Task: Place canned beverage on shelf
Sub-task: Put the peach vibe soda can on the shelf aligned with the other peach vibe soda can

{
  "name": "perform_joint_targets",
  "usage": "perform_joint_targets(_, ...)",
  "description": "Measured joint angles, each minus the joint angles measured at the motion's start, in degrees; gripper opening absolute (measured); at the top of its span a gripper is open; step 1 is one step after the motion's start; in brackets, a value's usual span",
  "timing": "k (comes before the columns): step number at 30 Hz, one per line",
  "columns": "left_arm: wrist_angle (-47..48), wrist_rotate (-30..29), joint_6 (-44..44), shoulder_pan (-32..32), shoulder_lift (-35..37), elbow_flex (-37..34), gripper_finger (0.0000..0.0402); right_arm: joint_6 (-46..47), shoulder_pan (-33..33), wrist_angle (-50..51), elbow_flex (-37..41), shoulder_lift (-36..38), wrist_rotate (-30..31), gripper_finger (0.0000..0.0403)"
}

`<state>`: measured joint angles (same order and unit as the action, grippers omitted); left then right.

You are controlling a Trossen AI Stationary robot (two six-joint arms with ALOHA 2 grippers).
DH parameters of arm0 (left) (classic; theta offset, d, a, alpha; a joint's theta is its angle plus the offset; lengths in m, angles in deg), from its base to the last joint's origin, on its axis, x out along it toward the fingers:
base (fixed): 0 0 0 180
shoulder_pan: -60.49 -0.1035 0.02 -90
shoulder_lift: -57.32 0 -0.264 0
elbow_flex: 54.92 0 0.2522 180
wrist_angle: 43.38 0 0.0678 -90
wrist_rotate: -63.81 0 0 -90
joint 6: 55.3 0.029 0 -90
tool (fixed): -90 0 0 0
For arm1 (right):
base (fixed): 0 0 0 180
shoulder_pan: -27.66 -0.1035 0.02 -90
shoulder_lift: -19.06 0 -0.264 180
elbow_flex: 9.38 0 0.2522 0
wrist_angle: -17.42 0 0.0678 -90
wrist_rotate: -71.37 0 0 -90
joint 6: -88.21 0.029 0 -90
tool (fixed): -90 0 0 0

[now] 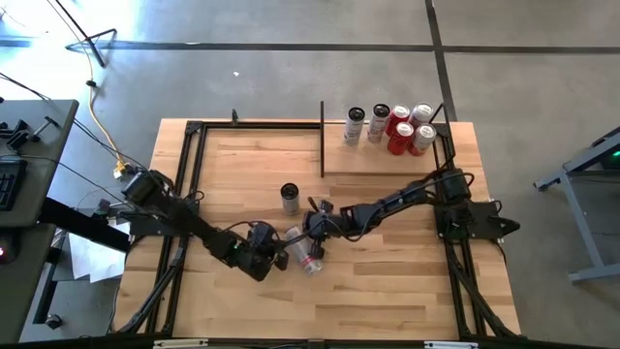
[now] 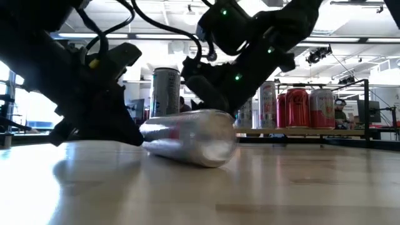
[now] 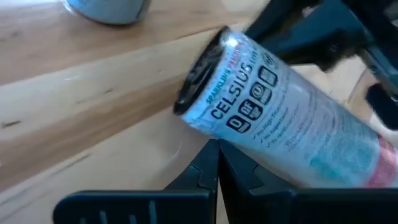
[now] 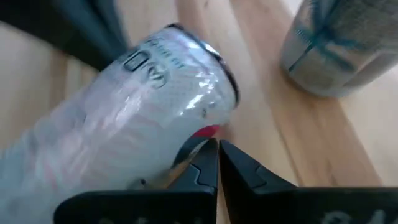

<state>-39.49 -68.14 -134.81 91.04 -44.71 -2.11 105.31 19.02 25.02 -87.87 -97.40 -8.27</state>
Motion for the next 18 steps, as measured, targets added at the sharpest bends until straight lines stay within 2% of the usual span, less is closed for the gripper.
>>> perform_joint_targets(8, -0.26, -2.40, 4.47, -1.14, 1.09, -0.09, 0.0000, -1.59, 0.15, -2.29, 0.04, 0.38, 1.94, 0.0000)
perform_joint_targets(18, -0.34, -8.69, 12.26, -1.05, 8.27, 0.04, 0.0000, -3.76, 0.28, -3.58, 0.04, 2.99, 6.67, 0.0000)
